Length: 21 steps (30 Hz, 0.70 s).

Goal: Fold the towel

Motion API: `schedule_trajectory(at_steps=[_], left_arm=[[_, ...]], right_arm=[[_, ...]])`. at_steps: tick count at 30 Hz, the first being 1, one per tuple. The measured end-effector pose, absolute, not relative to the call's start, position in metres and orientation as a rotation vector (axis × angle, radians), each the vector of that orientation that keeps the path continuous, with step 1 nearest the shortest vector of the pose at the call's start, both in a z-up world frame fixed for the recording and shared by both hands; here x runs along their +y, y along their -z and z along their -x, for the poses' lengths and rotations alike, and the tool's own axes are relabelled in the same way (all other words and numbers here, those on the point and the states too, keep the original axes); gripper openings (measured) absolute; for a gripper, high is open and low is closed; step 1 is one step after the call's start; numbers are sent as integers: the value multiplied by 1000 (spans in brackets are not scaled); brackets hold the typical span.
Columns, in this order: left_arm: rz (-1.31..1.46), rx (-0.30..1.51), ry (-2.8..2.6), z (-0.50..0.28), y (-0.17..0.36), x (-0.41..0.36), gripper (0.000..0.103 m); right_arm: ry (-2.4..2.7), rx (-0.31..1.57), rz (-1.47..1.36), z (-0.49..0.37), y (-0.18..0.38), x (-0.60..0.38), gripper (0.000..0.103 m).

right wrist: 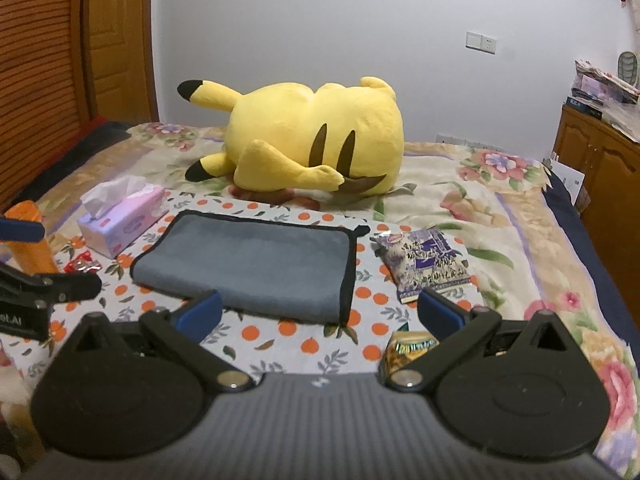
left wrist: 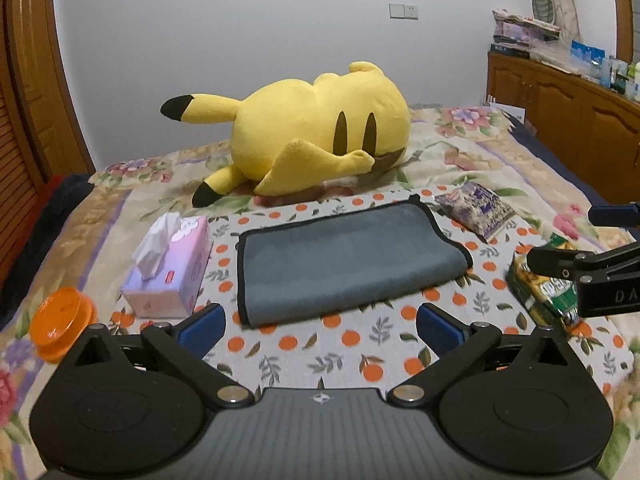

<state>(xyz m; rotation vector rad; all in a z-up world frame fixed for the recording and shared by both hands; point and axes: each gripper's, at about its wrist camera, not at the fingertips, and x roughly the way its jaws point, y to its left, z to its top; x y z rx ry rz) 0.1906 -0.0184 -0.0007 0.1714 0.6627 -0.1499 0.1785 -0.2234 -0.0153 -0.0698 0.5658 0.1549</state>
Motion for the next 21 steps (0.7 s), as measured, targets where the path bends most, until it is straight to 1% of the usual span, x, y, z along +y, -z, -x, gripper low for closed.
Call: schedule_trajectory(at_steps=[21], left_arm=[[-119, 669, 124, -127, -7, -9, 103]], right_arm=[[-152, 549, 44, -119, 10, -224, 103]])
